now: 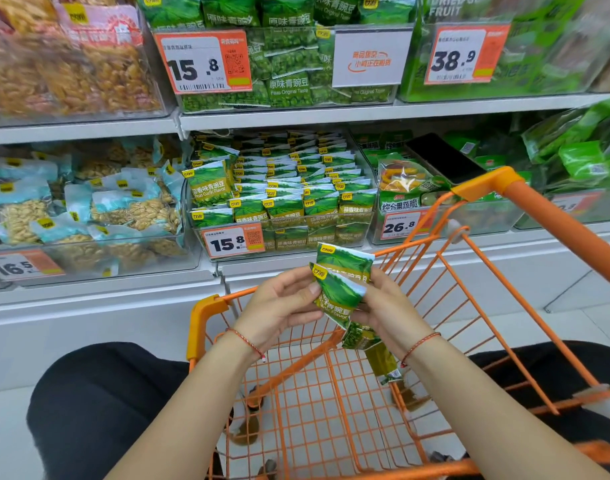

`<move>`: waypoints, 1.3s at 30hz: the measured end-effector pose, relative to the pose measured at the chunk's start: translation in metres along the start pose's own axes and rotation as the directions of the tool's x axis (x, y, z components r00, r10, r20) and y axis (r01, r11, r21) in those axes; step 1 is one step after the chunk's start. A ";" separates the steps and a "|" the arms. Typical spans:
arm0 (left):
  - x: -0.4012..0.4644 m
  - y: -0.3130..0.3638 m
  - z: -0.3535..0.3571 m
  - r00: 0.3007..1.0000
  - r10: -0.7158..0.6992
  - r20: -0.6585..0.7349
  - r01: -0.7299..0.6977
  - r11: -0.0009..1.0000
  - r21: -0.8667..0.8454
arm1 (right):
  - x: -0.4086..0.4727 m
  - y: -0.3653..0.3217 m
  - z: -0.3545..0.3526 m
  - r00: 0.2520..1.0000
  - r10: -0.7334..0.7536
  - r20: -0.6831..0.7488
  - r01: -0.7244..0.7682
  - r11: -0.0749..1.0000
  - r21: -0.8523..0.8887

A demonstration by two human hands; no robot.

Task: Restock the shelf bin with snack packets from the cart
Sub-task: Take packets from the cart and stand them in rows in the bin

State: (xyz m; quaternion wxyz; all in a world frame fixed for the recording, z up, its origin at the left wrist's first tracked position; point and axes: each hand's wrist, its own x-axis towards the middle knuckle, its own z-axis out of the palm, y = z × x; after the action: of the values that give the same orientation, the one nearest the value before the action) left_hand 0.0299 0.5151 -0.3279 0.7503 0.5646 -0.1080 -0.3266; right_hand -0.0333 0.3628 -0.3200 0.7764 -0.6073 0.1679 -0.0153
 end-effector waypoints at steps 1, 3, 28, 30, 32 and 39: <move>0.000 0.001 -0.002 0.999 0.018 -0.043 -0.017 1.000 0.022 | 0.000 -0.002 0.000 0.999 -0.002 -0.039 0.003 1.000 0.026; -0.001 0.004 -0.007 0.989 0.069 -0.133 -0.061 0.996 0.061 | 0.000 -0.007 -0.004 0.991 0.004 -0.137 0.008 0.996 0.087; -0.002 -0.011 0.000 0.872 0.433 -0.229 -0.213 0.756 0.619 | -0.003 0.001 0.001 0.999 -0.033 0.008 0.034 0.993 -0.116; -0.002 -0.012 0.001 0.860 0.467 -0.204 -0.231 0.714 0.661 | -0.006 0.001 0.003 0.996 -0.090 -0.002 0.088 0.976 -0.201; -0.001 -0.012 0.003 0.856 0.472 -0.211 -0.217 0.697 0.684 | -0.006 0.002 0.003 0.989 -0.147 -0.030 0.134 0.953 -0.273; 0.004 -0.007 0.005 0.918 0.285 -0.275 -0.200 0.933 0.300 | -0.003 0.004 0.002 0.986 -0.162 -0.026 0.141 0.919 -0.369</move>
State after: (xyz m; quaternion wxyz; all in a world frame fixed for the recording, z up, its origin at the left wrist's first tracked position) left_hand 0.0281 0.5078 -0.3333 0.7103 0.6866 -0.0997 -0.1187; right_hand -0.0366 0.3666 -0.3221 0.6412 -0.7517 0.1418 -0.0609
